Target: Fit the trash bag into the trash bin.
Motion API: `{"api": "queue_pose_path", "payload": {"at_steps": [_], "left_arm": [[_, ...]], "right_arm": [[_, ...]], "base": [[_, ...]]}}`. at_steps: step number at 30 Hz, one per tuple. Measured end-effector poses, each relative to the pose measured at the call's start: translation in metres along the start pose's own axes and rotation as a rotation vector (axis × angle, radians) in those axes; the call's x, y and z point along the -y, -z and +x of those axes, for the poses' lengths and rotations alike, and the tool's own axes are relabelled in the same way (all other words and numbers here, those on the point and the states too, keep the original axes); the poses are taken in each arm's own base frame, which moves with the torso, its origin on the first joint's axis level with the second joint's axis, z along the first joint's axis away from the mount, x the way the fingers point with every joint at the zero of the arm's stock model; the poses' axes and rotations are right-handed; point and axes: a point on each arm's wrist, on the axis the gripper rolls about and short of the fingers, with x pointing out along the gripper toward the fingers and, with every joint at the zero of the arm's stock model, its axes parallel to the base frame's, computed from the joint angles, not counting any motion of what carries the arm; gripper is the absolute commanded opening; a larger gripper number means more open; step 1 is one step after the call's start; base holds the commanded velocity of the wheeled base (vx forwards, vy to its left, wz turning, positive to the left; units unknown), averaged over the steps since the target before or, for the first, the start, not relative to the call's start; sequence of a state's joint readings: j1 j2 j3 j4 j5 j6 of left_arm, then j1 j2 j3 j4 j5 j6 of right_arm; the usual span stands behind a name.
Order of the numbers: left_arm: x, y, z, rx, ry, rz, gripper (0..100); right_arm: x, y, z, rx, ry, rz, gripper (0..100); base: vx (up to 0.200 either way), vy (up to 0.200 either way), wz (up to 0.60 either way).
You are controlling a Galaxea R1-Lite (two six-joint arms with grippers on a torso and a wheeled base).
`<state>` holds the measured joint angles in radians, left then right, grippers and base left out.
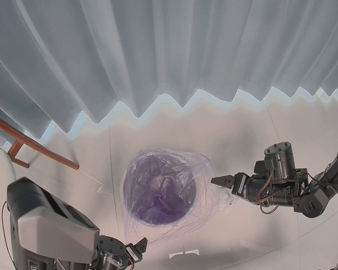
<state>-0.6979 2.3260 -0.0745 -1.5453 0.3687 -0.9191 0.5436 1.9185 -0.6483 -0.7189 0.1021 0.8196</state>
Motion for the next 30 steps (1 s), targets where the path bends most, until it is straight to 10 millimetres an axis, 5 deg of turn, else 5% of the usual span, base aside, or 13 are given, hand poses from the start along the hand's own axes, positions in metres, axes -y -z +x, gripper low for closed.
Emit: {"api": "queue_pose_path", "payload": {"at_steps": [8,9,19,30], "left_arm": [[0.020,-0.024,-0.044,0.101,0.140,-0.007,100],[0.023,-0.028,-0.049,0.117,0.159,-0.006,100],[0.015,-0.084,-0.079,0.228,0.330,0.090,100],[0.013,-0.102,-0.058,0.187,0.412,0.320,100]], "right_arm": [[0.016,-0.004,0.028,0.030,-0.020,-0.043,100],[0.017,-0.004,0.032,0.031,-0.020,-0.046,0],[0.024,-0.009,0.068,0.042,-0.027,-0.060,0],[0.033,-0.002,0.073,0.027,0.000,-0.057,0]], "base": [[0.000,0.000,0.00],[0.000,0.000,0.00],[0.000,0.000,0.00],[0.000,0.000,0.00]]}}
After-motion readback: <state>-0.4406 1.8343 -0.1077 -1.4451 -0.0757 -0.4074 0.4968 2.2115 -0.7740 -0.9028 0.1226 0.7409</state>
